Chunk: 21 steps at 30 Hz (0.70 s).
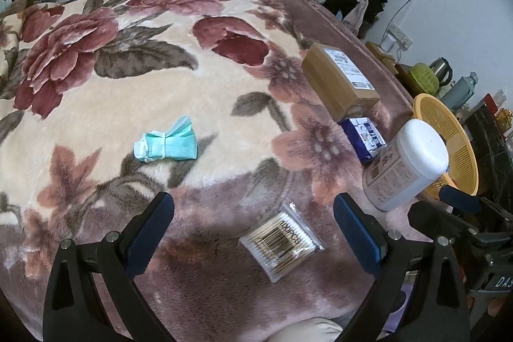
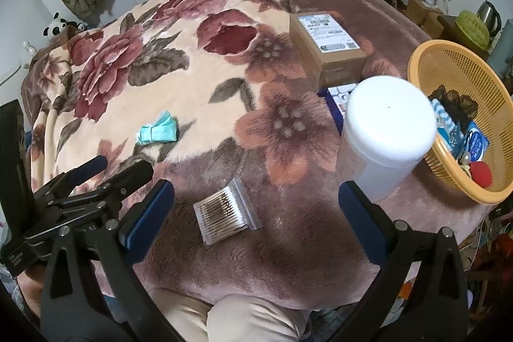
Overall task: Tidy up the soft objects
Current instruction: 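Move both open tools back toward the cotton swab pack and face mask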
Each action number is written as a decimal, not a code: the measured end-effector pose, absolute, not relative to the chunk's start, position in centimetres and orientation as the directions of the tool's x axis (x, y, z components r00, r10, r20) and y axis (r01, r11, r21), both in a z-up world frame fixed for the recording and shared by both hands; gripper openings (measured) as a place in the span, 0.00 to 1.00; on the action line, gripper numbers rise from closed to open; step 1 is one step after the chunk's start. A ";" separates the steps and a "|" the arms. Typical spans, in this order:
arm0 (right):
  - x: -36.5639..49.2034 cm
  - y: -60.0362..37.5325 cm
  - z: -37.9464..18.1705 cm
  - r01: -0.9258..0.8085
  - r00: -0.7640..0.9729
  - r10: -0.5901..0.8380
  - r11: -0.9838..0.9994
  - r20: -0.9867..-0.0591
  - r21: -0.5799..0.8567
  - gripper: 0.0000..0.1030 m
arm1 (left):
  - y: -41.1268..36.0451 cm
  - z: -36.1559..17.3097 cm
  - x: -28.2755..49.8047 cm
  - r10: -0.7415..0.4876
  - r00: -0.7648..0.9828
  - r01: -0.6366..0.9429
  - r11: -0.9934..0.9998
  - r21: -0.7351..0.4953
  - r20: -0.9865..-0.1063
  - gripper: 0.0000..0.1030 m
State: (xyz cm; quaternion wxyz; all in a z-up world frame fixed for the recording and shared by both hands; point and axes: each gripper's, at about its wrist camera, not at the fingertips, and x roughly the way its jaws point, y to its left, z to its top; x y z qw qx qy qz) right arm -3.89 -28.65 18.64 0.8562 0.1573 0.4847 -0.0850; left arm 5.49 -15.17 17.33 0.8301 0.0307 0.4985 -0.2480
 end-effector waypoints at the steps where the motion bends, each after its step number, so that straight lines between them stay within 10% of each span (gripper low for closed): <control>1: -3.8 -28.5 18.5 0.297 0.513 0.009 0.936 -0.858 0.187 1.00 | -15.0 17.2 5.5 -0.378 0.379 0.441 0.876 -0.195 -0.845 0.97; 21: -2.2 -25.2 14.5 0.267 0.445 0.055 0.945 -0.894 0.191 1.00 | -9.7 13.3 7.2 -0.322 0.357 0.359 0.914 -0.190 -0.877 0.97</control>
